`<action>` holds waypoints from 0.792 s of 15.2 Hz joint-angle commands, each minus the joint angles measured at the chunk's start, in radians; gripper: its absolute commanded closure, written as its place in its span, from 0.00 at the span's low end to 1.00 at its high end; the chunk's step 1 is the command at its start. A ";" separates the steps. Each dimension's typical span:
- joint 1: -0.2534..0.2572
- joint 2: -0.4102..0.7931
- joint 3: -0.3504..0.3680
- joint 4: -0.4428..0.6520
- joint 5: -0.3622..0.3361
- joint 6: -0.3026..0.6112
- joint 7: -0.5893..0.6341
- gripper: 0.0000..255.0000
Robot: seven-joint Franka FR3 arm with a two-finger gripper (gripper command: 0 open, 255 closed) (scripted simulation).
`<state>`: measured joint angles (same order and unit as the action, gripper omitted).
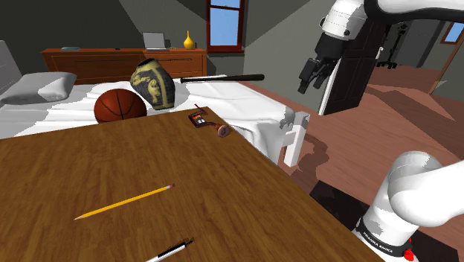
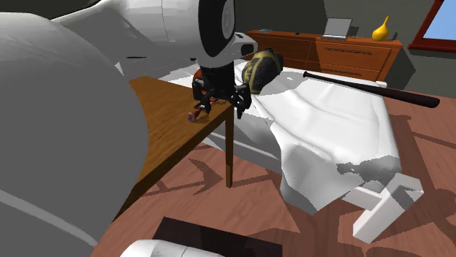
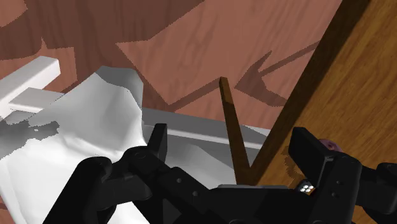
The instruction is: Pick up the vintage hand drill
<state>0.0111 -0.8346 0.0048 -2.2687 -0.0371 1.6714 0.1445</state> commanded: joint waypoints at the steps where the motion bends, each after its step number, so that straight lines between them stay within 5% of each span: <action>1: 0.000 0.000 0.000 0.000 0.000 0.000 0.000 0.00; 12: 0.073 0.404 0.045 0.189 0.012 0.157 -0.086 0.00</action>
<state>0.0768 -0.4667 0.0411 -2.1077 -0.0262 1.8256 0.0630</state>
